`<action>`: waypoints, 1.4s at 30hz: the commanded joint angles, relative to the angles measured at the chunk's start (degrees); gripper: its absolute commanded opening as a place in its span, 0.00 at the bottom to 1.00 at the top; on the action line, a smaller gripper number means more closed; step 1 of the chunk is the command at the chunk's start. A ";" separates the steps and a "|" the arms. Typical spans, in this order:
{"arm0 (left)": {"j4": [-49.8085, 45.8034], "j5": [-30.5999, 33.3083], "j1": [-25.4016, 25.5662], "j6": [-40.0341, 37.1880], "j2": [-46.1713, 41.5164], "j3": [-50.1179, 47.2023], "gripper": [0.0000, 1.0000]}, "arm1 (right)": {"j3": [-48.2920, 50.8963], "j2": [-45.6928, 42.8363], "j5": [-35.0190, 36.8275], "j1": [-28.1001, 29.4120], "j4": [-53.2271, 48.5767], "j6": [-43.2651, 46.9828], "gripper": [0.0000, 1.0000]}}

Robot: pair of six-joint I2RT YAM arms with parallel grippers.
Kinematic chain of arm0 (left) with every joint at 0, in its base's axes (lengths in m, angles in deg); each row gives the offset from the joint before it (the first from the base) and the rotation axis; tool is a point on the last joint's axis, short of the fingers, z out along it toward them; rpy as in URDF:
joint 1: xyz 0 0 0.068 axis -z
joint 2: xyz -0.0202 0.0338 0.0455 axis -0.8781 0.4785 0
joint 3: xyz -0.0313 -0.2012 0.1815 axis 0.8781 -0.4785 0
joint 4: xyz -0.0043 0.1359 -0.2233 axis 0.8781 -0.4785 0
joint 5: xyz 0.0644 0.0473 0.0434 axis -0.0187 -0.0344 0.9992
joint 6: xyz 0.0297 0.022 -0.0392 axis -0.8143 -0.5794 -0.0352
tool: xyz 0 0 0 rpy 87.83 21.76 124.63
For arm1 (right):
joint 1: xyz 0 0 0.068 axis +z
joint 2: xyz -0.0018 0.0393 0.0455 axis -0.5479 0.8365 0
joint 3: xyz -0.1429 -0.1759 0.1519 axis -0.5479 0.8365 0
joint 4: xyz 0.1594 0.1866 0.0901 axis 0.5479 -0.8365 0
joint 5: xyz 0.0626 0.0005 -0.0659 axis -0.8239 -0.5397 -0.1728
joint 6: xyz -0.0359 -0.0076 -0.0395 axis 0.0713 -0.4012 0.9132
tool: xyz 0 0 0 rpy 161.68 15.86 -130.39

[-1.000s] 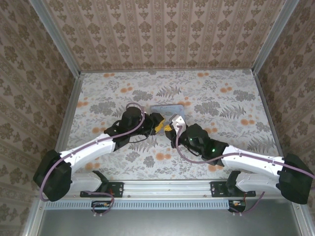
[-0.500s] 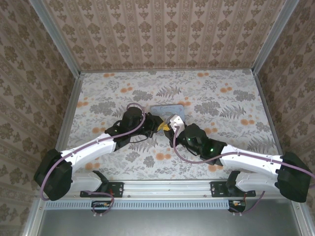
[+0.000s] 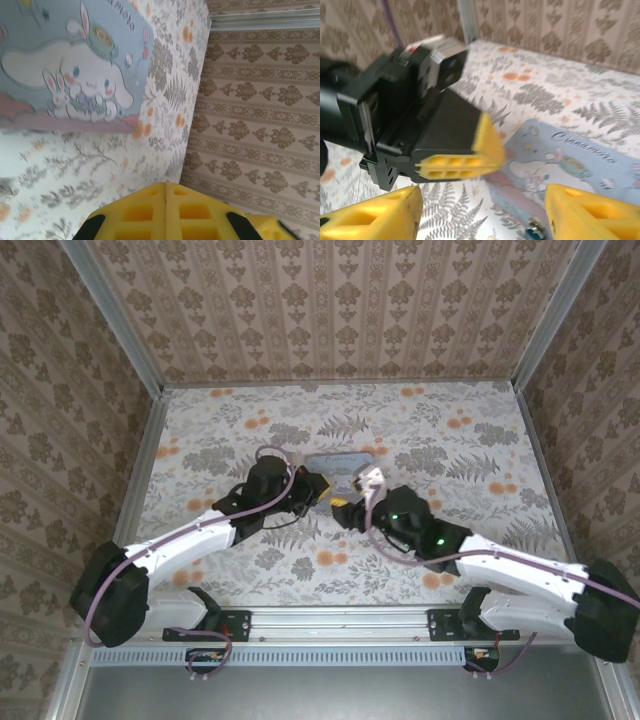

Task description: Unlock the padlock with the key

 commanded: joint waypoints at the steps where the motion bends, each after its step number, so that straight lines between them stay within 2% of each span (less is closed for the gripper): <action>1: 1.54 0.06 -2.64 -13.44 0.04 2.00 0.00 | 2.79 -7.05 -6.58 -4.75 -2.11 -12.97 0.68; 3: 3.87 -0.37 -3.69 -19.58 0.19 1.89 0.00 | 4.13 -9.16 -9.79 -7.97 -1.70 -19.87 0.68; 7: 5.61 -1.01 -4.92 -22.42 0.06 1.54 0.00 | 6.52 -9.77 -13.18 -11.42 0.71 -28.50 0.66; 12: -0.85 0.96 -5.30 -22.18 -4.11 1.07 0.00 | 5.53 -5.24 -17.90 -11.88 -4.30 -30.03 0.63; 17: -8.95 3.13 -7.68 -21.48 -9.45 -0.37 0.15 | 3.91 1.94 -19.61 -8.53 -10.39 -27.69 0.62; 23: -12.50 0.11 -13.84 -20.44 -12.92 -3.74 0.46 | 0.70 12.83 -14.05 -0.96 -16.75 -23.52 0.61; 27: -14.22 -1.34 -16.03 -20.34 -14.55 -5.43 0.54 | -2.24 19.16 -11.81 2.96 -17.68 -23.65 0.64; 28: -14.34 -1.68 -18.21 -20.34 -14.88 -5.86 0.57 | -3.33 20.44 -11.12 3.79 -18.30 -23.48 0.64; 33: -14.78 -3.36 -21.69 -19.88 -17.45 -8.08 0.65 | -10.31 28.27 -5.06 8.40 -24.33 -23.50 0.64; 39: -14.54 -5.81 -25.37 -19.29 -20.36 -10.39 0.68 | -17.21 34.88 2.05 11.81 -31.62 -24.44 0.64; 42: -14.22 -7.02 -26.61 -19.17 -21.29 -11.38 0.68 | -19.35 37.58 3.17 12.48 -32.85 -24.73 0.63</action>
